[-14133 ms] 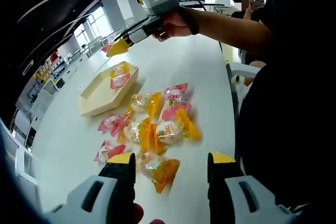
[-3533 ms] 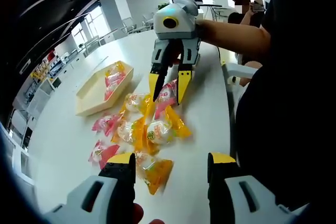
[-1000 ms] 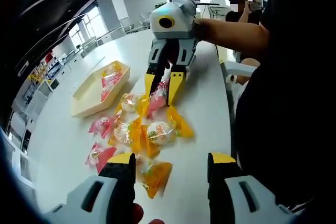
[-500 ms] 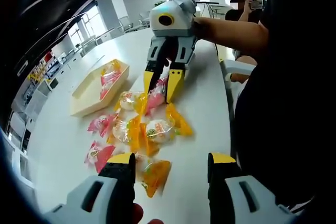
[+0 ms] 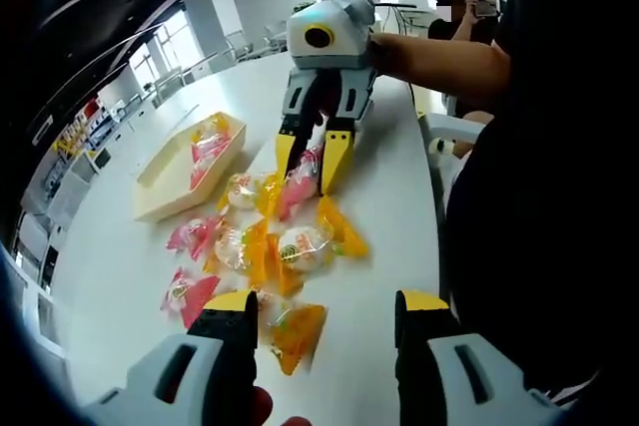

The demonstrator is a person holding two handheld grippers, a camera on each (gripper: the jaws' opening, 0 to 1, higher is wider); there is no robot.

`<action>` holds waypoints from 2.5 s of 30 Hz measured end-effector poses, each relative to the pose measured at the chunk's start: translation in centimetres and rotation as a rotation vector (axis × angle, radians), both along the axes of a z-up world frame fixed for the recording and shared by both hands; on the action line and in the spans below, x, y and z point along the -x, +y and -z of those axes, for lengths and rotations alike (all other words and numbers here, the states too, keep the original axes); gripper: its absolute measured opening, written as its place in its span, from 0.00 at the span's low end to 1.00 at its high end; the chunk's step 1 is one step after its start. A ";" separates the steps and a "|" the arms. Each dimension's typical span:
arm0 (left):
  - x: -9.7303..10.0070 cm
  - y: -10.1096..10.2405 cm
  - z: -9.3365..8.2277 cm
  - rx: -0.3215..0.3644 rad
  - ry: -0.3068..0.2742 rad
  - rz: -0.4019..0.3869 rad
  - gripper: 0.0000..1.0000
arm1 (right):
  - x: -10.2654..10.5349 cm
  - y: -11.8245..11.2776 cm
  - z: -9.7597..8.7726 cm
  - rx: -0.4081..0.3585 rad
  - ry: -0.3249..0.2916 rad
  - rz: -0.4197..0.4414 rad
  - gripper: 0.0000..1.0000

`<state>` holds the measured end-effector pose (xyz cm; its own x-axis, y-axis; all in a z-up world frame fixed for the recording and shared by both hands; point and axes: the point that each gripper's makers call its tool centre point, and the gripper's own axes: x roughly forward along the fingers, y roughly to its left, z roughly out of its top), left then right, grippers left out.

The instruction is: Pick up the marshmallows scattered on the table and place them into the bowl on the table

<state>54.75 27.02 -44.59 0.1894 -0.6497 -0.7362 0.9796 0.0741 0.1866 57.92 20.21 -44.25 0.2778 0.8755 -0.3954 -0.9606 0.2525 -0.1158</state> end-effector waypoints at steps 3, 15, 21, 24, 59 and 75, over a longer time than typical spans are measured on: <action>0.0 -0.1 -0.1 0.000 -0.001 0.003 0.56 | -0.1 0.0 -0.1 -0.003 -0.003 0.003 0.19; 0.0 -0.1 -0.1 0.001 0.000 -0.001 0.56 | 0.1 -0.1 -0.5 -0.039 -0.001 0.009 0.19; 0.1 -0.2 0.0 0.002 0.003 0.002 0.56 | 0.3 -0.2 -1.2 -0.067 -0.012 0.009 0.19; 0.0 -0.2 0.1 0.002 0.002 0.001 0.56 | 0.3 -0.3 -1.3 -0.071 -0.013 0.011 0.19; 0.0 -0.1 0.1 0.003 -0.003 -0.009 0.56 | -2.0 -1.1 -4.5 -0.203 -0.088 0.126 0.19; -0.1 -0.1 -0.1 0.007 -0.007 -0.009 0.56 | -3.3 -2.0 -5.7 -0.240 -0.131 0.198 0.20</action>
